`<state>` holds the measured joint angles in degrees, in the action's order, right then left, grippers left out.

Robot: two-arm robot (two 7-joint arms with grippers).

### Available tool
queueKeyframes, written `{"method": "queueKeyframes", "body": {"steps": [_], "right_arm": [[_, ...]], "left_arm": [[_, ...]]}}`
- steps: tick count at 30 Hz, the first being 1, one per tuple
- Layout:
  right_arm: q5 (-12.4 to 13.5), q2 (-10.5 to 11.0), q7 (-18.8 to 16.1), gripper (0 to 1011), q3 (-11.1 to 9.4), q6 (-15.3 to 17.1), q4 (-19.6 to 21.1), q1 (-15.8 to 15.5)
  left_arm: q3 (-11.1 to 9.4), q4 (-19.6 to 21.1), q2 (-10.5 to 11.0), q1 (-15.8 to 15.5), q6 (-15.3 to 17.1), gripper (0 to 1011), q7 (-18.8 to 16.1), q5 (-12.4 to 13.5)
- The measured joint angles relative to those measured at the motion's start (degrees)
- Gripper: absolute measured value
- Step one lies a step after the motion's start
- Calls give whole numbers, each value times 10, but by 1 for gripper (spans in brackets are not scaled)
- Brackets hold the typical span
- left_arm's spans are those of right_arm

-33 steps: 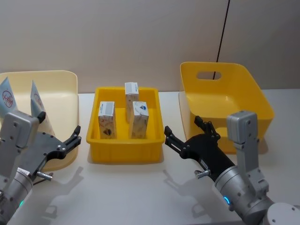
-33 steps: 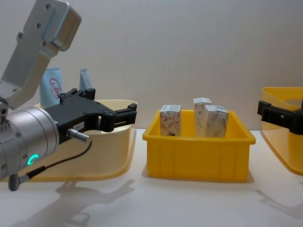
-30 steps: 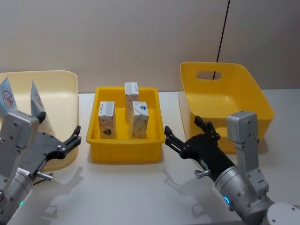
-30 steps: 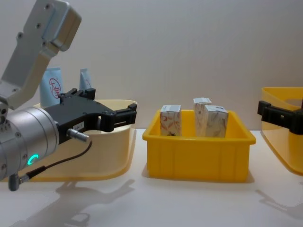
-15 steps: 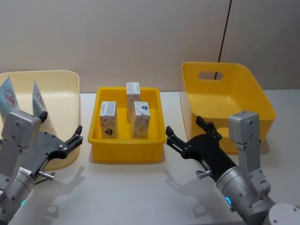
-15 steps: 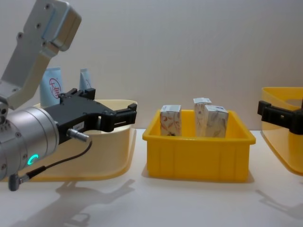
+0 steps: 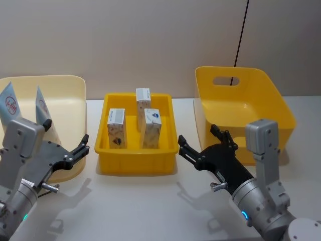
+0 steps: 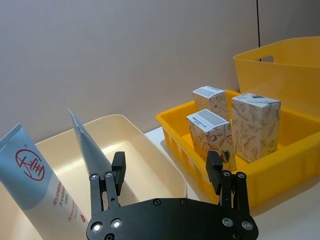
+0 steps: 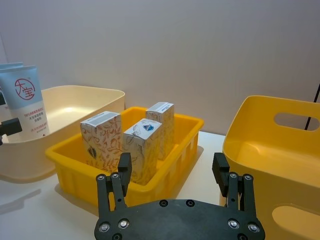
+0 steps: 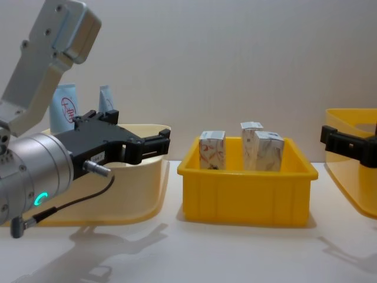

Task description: Bimanual collaborative sorting of washing and personal care products

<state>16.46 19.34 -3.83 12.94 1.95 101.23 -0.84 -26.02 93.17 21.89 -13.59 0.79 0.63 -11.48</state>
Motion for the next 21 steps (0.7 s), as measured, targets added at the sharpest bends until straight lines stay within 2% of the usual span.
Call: {"method": "queueKeyframes", "body": {"steps": [21], "right_arm": [[0, 0, 0, 1002, 0, 0, 0, 0]], "left_arm": [[0, 0, 0, 0, 0, 1002, 0, 0]]}}
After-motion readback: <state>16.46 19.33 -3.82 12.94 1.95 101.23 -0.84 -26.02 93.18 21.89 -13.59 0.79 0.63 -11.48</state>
